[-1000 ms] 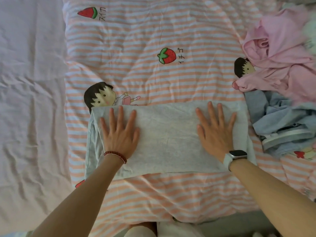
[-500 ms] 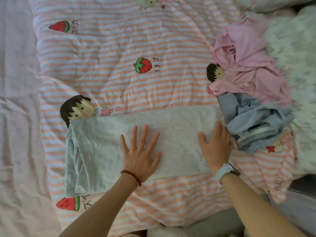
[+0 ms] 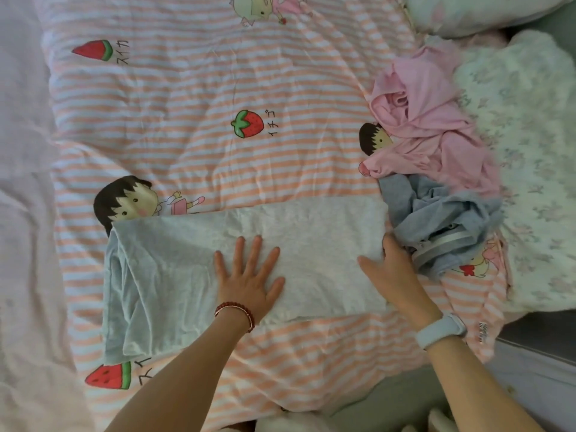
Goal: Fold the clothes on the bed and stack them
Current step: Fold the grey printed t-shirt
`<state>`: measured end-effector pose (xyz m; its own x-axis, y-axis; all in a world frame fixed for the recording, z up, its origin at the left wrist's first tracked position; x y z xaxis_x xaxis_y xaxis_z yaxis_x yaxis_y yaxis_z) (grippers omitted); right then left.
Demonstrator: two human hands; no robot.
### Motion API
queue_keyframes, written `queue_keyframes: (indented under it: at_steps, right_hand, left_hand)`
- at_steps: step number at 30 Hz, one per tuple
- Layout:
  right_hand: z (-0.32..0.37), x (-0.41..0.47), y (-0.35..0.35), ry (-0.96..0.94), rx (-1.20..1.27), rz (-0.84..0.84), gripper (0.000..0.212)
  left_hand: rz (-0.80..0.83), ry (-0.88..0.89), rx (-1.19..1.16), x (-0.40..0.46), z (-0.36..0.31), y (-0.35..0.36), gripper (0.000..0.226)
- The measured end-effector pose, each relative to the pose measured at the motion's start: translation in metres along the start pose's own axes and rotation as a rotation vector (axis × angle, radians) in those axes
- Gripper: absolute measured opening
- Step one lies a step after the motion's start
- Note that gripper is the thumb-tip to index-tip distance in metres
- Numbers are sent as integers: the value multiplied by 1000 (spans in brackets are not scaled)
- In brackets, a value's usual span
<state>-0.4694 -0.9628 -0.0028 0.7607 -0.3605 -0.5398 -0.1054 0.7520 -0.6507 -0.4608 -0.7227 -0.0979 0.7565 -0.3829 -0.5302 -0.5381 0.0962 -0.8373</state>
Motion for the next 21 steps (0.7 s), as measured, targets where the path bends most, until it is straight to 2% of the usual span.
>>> queue_keyframes:
  at_steps: [2,5,7,9,11,13,15,18,20,21]
  right_hand:
    - [27,-6,2,-94,-51,26,40]
    - [76,-21,30,-188,42,237,57]
    - [111,-36,58,-258,51,382,58]
    - [142,-52,88,-313,66,489,56]
    - [168,-66,120,-352,118,539,55]
    - [190,-76,153,-383,188,565,56]
    - [211,-88,188,-410,254,620,57]
    - [225,-105,237,-404,263,778,60]
    - [217,-109,252,-349,237,847,55]
    - [212,-106,249,-353,225,805,49]
  left_hand:
    - [24,18,-46,0,-1,-4,59]
    - [-9,40,-270,-8,8,-25,52]
    - [-149,-58,-742,-25,34,-49,32]
    - [-207,-273,-1287,-49,71,-56,18]
    - [-160,-480,-1723,-74,101,-49,19]
    - [-121,-604,-2016,-95,126,-38,31]
    - [-119,-666,-2173,-113,149,-28,44]
    - [-126,-705,-2281,-132,170,-12,56]
    - [-101,-690,-2264,-138,173,-6,62]
    - [-96,-681,-2208,-139,173,-5,63]
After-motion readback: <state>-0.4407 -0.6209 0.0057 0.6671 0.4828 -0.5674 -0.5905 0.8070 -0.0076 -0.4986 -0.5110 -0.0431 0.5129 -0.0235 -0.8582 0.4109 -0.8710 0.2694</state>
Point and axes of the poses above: each hand's wrist, its own x-axis towards the middle knuckle, its own y-axis out of the palm, z = x × y, the point moved 8 cm from there along x, towards the middle knuckle, and after that the axes turned 2 degrees about y, right-handed, at the moved point
